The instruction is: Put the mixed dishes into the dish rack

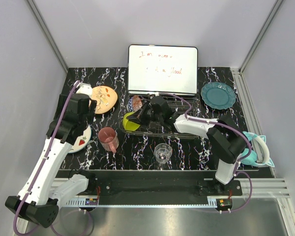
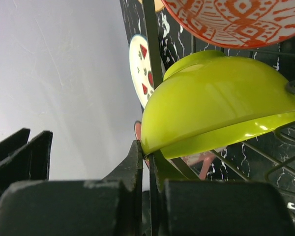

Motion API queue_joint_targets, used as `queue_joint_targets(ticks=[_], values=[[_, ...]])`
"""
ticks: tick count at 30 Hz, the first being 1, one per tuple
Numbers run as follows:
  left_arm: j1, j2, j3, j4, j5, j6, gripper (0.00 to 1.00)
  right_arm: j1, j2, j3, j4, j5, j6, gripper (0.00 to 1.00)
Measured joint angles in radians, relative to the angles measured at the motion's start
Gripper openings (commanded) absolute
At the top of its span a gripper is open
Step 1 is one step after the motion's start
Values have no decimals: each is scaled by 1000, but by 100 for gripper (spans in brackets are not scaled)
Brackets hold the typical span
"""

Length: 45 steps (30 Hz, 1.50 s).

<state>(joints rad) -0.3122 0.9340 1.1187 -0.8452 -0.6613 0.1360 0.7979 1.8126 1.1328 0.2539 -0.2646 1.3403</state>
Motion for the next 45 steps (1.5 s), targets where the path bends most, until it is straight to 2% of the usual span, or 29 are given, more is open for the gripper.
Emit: queue_joint_targets(ticks=[7,15,26,29,31,33,40,45], values=[[0,2,-9,8,0,-1,99,-44,2,-31,79,-191,-13,0],[0,11,-9,10,0,-1,99,-61,83,55,100,-409,-68,0],[0,12,-16,11,-1,-1,99,-79,126,65,83,-594,-91,0],[0,13,-16,13,-1,-1,99,-90,126,65,31,-601,-133,16],[0,15,-16,13,-1,-1,99,-97,126,65,-21,-602,-165,34],[0,18,-16,16,-1,-1,99,-102,126,64,-75,-606,-192,44],[0,22,-16,17,-1,-1,99,-103,126,64,-193,-613,-270,57],[0,24,-16,18,-1,-1,99,-103,126,93,-271,-610,-327,58]])
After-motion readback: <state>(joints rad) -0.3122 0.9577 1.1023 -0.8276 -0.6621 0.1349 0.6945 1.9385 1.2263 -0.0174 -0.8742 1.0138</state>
